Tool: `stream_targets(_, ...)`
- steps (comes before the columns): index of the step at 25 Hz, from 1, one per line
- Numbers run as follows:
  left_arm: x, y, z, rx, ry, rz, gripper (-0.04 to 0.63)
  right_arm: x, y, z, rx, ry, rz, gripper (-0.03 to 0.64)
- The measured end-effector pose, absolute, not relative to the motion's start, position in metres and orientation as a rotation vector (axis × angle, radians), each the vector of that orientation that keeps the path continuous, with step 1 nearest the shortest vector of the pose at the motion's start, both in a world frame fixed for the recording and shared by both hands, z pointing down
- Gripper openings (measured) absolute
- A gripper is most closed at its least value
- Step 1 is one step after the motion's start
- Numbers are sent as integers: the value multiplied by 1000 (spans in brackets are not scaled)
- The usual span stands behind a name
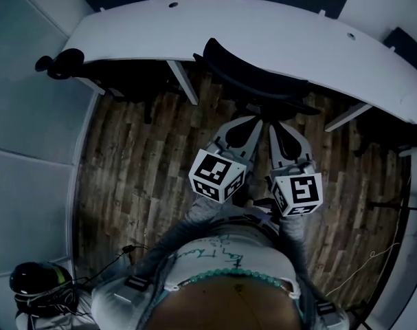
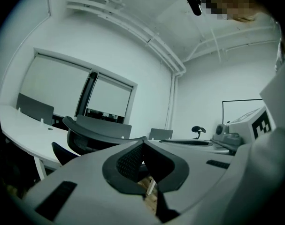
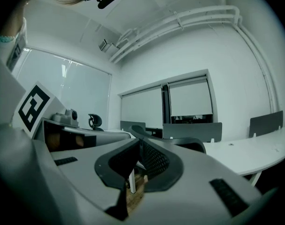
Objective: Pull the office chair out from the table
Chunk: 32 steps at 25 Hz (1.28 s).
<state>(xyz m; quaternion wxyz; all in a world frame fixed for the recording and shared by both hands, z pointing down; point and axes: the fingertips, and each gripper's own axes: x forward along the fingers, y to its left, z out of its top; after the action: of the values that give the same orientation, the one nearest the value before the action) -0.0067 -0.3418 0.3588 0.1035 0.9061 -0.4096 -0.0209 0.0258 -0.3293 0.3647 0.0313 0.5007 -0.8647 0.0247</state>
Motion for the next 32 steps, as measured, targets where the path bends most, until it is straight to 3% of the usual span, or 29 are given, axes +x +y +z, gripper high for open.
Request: stream_targets(32, -66, -436, 385, 2685, -856, -78, 12, -14, -413, 403, 1882, -2511, 336, 21)
